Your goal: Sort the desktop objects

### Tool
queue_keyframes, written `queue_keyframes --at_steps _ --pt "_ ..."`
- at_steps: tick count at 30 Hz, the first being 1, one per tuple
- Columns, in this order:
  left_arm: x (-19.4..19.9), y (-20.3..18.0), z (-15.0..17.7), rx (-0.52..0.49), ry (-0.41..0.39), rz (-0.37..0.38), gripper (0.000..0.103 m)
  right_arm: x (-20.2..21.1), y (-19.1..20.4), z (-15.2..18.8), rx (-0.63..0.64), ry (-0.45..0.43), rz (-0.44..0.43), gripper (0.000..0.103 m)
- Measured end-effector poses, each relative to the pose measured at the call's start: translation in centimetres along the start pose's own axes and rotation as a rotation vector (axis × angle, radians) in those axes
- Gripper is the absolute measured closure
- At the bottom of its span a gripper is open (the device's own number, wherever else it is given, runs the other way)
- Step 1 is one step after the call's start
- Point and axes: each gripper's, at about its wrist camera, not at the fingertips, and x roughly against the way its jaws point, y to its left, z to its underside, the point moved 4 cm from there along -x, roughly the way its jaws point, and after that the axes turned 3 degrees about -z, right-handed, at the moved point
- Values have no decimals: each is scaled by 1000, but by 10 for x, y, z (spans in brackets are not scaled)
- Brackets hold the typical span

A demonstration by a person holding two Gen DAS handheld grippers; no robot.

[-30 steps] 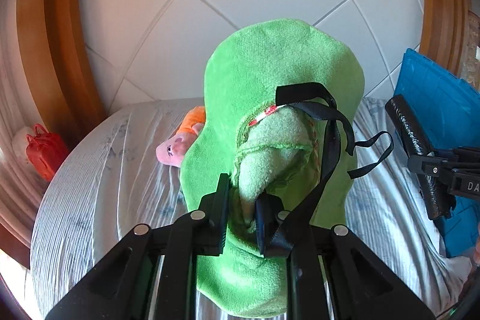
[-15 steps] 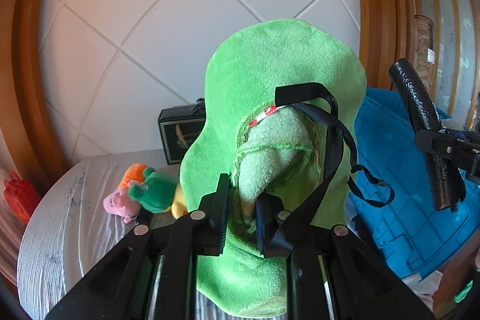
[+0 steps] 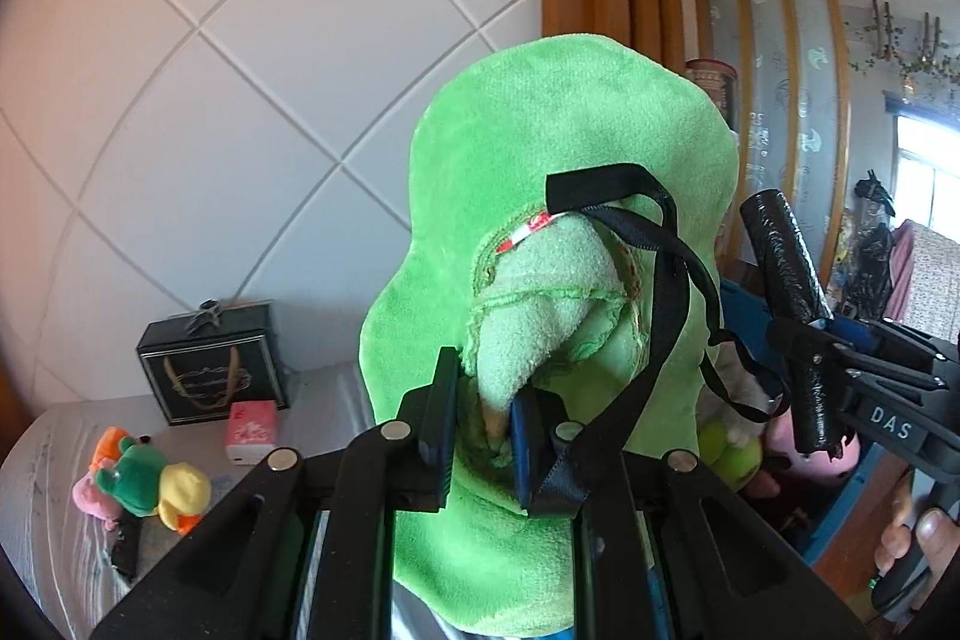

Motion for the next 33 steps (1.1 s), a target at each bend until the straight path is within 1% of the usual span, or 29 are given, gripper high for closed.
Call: queue_keyframes --at_steps 4,6,9,12,14,16,17,18,19,20,21,22,24,26,27,30,33 --pt "-11 -55 -7 -43 22 41 88 4 -47 4 -51 2 34 68" --pt "-25 -75 -9 -60 54 56 88 4 -61 6 -47 5 63 68" --pt "-50 -96 -6 -72 137 83 88 5 -81 9 -45 17 128 68" --pt "-71 -110 6 -86 229 75 87 -7 -98 13 -62 61 156 68" --pt "-83 -116 14 -107 280 47 82 -18 -110 16 -67 90 163 67" --pt "-89 -118 21 -113 320 28 70 -25 -114 22 -59 121 186 67" --pt "-90 -122 23 -115 332 23 66 -32 -119 24 -52 138 197 67" --pt "-91 -122 25 -116 339 15 56 -36 -121 26 -44 154 215 64" --pt "-90 -121 26 -117 337 10 48 -39 -123 27 -40 162 218 54" --pt "-88 -121 25 -114 326 9 45 -43 -126 30 -40 170 222 46" --pt "-85 -121 24 -113 315 8 38 -44 -127 32 -39 178 224 30" --pt "-82 -120 22 -115 309 6 35 -45 -127 34 -40 181 221 16" --pt "-77 -118 21 -113 300 1 35 -47 -129 36 -38 188 217 10" --pt "-70 -112 20 -99 294 4 35 -48 -129 39 -36 197 210 2" --pt "-68 -109 19 -90 289 5 35 -48 -130 40 -39 199 206 0" --pt "-57 -98 16 -69 260 3 35 -42 -125 39 -41 195 205 0" --pt "-44 -86 13 -58 216 -17 35 -33 -117 37 -43 176 197 0"
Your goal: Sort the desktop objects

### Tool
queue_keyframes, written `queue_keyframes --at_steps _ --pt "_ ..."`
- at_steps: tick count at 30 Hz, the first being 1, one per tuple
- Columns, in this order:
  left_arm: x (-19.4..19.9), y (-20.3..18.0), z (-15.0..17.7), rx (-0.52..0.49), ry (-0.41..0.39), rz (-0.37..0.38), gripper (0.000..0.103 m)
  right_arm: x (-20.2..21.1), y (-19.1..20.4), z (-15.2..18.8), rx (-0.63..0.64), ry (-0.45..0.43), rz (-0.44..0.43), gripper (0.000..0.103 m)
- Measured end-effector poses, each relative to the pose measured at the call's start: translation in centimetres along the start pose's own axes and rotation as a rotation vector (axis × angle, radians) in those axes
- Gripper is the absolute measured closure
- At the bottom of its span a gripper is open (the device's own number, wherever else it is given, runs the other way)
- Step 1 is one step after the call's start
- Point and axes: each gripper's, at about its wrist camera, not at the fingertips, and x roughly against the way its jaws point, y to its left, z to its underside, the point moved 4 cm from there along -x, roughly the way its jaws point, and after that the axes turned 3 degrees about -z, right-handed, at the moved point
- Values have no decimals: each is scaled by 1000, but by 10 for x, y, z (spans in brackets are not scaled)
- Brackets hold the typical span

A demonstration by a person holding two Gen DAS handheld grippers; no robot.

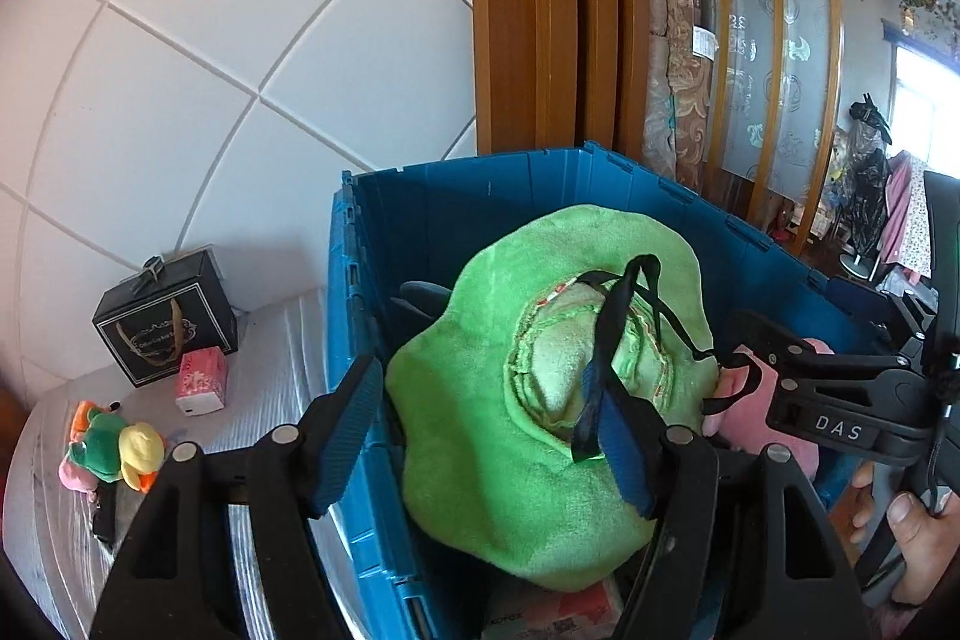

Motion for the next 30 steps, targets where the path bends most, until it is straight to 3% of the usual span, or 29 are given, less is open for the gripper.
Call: queue_keyframes --at_steps 7,13,17,25,30 --pt "32 49 5 77 -93 -53 34 41 34 -14 4 -124 -67 0" --pt "52 105 19 129 -109 -76 33 72 92 -23 34 -221 -156 0" --pt "62 150 35 162 -98 -82 33 82 142 -23 76 -239 -207 0" --pt "79 263 78 206 -56 -200 33 86 261 -24 127 -251 -325 0" --pt "75 337 116 242 5 -274 33 68 332 -18 160 -199 -367 0"
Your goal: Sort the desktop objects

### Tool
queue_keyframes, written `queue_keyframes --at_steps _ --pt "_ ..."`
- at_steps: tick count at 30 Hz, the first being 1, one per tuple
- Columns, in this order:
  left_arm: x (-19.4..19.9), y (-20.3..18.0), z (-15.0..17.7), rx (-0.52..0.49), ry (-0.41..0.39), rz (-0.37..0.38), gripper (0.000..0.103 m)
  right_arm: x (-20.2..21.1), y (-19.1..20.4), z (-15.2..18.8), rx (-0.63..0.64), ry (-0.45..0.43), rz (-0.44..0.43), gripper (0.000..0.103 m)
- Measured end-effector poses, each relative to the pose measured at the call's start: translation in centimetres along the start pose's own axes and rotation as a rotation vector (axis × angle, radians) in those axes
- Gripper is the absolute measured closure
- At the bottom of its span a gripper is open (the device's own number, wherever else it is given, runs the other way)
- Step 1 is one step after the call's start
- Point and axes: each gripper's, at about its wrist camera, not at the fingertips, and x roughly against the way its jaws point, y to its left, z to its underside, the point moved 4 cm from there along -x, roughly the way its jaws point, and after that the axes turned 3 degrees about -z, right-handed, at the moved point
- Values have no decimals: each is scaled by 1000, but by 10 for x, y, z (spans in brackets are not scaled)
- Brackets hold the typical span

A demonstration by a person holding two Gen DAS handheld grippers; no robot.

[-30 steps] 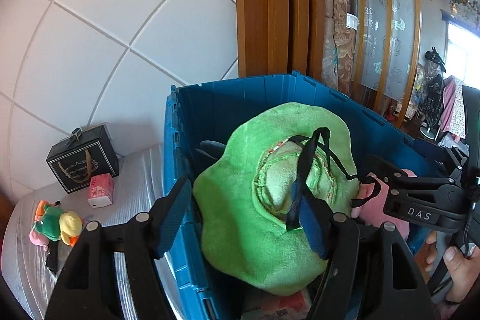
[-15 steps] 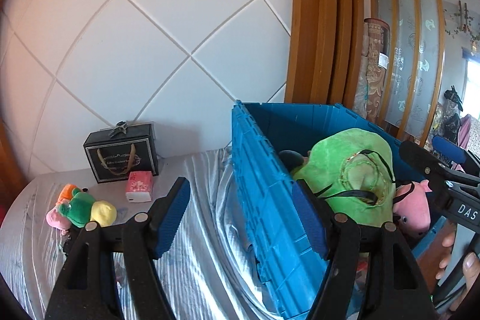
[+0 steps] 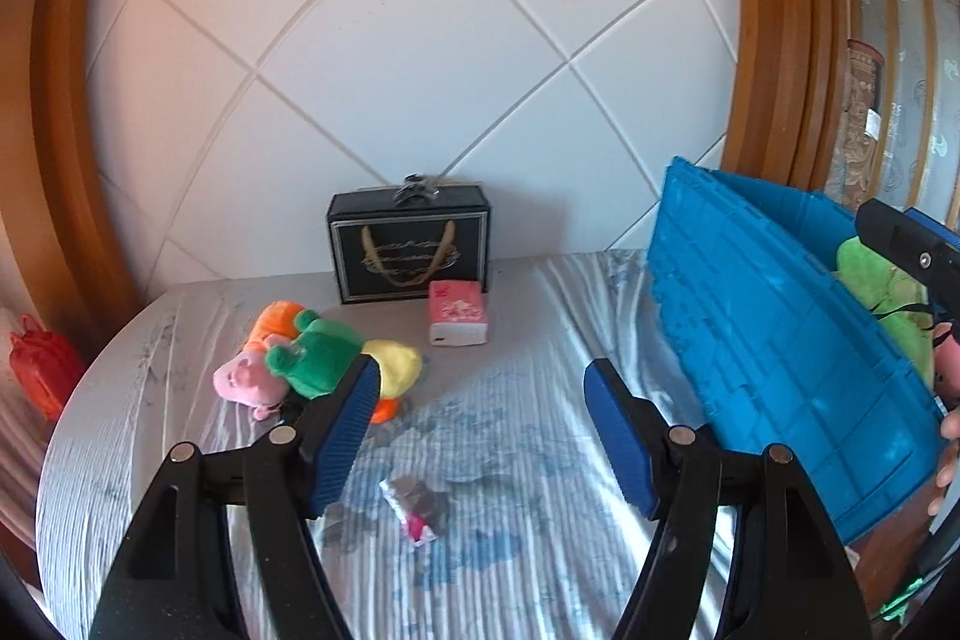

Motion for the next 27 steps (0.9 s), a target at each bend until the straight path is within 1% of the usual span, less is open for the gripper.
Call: queue_keyframes --at_steps 2,4,7,10,14,18,20,23,27 --pt "-14 30 10 27 38 -35 33 -20 19 5 0 40 -29 0" --pt "-30 60 20 59 75 -51 33 -40 36 12 -1 87 -44 0" --pt "-55 99 39 88 127 -102 33 -69 54 24 14 152 -57 0" --pt "-84 137 60 135 196 -147 33 -101 65 37 34 220 -60 0" --pt "-122 176 84 200 284 -192 33 -144 65 58 27 317 -55 0" --pt "-162 197 104 217 358 -219 33 -190 64 86 16 431 -56 0" --pt "-185 202 109 209 385 -220 33 -213 72 105 27 495 -75 0" --pt "-218 206 117 198 412 -204 33 -242 86 133 32 575 -105 0" --pt "-262 208 124 183 446 -190 33 -271 98 161 26 656 -127 0"
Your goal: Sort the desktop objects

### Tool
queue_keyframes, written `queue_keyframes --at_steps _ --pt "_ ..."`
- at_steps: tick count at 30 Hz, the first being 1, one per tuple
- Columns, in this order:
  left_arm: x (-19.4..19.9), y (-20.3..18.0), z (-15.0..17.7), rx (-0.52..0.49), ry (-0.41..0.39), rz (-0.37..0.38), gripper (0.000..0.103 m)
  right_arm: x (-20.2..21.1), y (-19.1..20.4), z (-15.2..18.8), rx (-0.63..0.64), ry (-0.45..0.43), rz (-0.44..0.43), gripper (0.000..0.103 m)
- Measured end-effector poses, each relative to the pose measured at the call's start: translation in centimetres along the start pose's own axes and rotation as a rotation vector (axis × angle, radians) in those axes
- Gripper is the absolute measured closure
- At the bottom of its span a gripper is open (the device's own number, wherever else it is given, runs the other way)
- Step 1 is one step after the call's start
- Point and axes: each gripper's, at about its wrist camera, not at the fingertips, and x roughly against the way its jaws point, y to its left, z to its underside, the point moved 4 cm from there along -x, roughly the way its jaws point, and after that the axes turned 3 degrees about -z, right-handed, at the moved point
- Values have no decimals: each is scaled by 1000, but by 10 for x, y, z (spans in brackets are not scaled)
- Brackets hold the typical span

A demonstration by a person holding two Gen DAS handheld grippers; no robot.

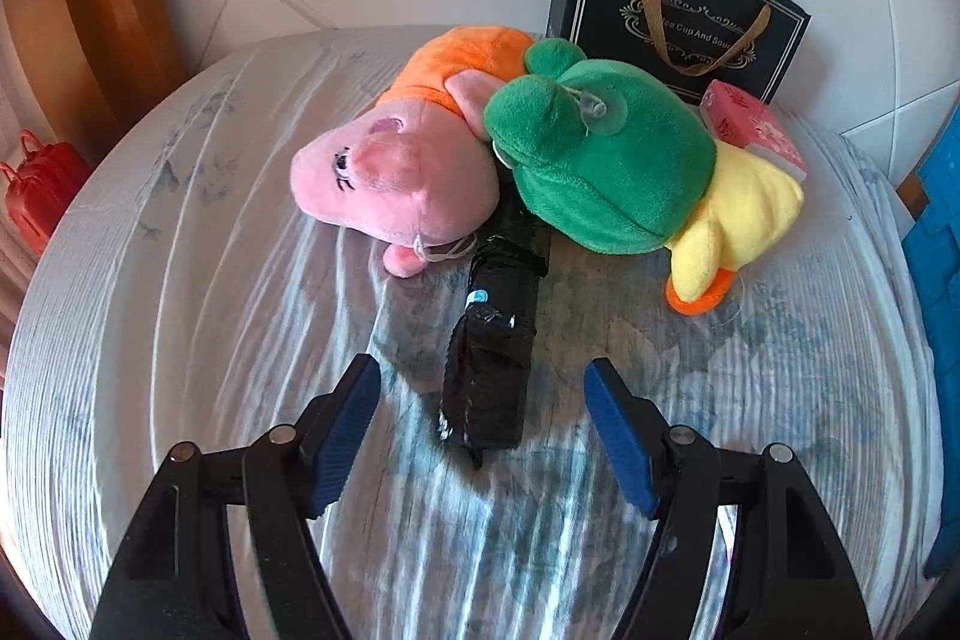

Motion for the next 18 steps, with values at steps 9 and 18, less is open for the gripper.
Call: queue_keyframes --at_steps 9,18 --pt "-70 -15 -18 -43 60 -9 68 -69 32 16 33 165 -72 0" --pt "-23 2 52 -35 104 -3 68 -95 92 40 115 275 -176 4"
